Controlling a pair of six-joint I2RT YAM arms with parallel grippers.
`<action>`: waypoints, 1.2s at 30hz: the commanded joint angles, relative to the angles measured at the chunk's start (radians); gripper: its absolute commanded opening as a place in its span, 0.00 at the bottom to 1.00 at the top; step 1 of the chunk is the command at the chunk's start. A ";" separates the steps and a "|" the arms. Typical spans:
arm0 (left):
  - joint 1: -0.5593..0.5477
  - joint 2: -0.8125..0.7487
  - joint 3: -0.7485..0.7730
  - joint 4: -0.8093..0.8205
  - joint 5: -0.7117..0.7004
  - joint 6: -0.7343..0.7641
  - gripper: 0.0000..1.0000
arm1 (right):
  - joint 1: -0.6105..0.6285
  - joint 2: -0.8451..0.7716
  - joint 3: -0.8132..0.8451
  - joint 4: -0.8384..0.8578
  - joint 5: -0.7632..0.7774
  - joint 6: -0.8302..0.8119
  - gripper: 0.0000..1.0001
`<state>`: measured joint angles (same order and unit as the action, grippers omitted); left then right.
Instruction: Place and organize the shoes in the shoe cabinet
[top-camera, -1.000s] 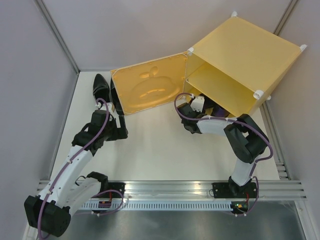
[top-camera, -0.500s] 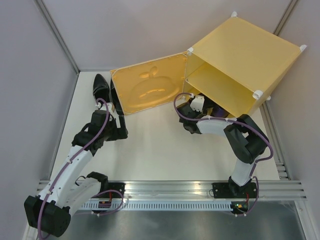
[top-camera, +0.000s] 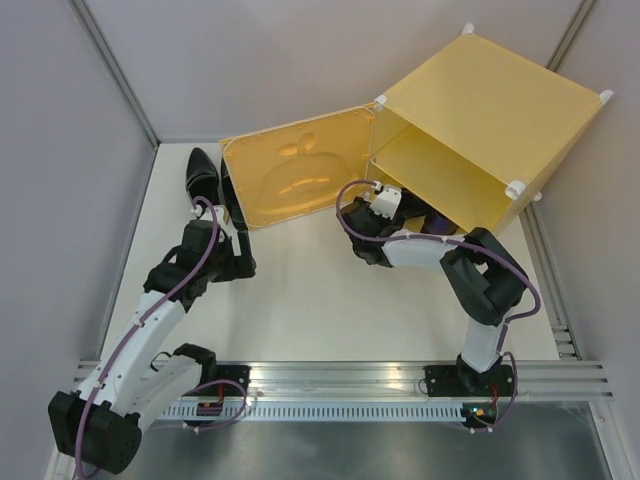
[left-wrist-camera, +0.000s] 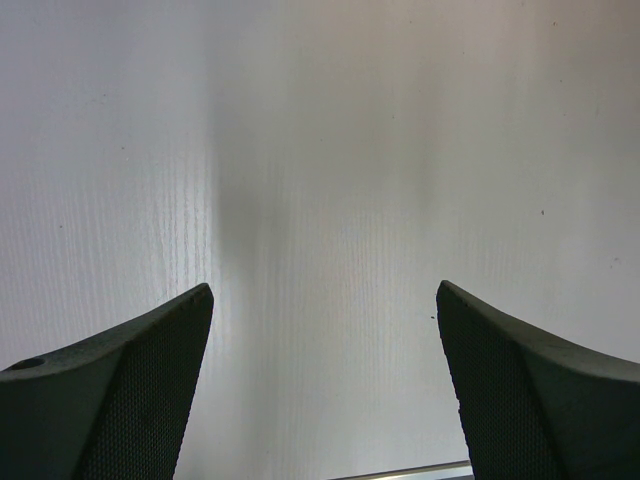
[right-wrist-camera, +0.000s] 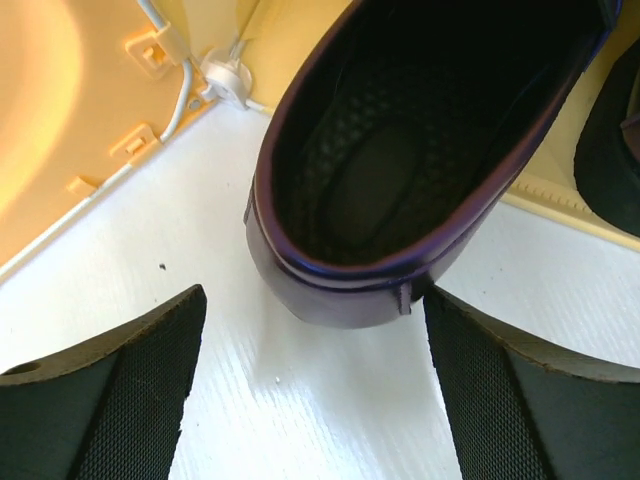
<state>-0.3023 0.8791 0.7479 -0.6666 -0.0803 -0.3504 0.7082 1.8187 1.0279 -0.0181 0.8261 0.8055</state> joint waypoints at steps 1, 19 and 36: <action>0.006 -0.003 0.002 0.022 -0.007 -0.012 0.95 | 0.001 0.043 0.070 -0.023 0.079 0.066 0.93; 0.006 -0.003 0.004 0.022 -0.006 -0.012 0.95 | -0.038 0.212 0.176 -0.161 0.166 0.265 0.72; 0.008 0.003 0.004 0.022 -0.009 -0.013 0.95 | -0.069 0.008 0.087 -0.042 0.148 0.040 0.24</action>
<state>-0.3019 0.8791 0.7479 -0.6666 -0.0799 -0.3504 0.6636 1.9076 1.1183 -0.1364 0.8997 0.9001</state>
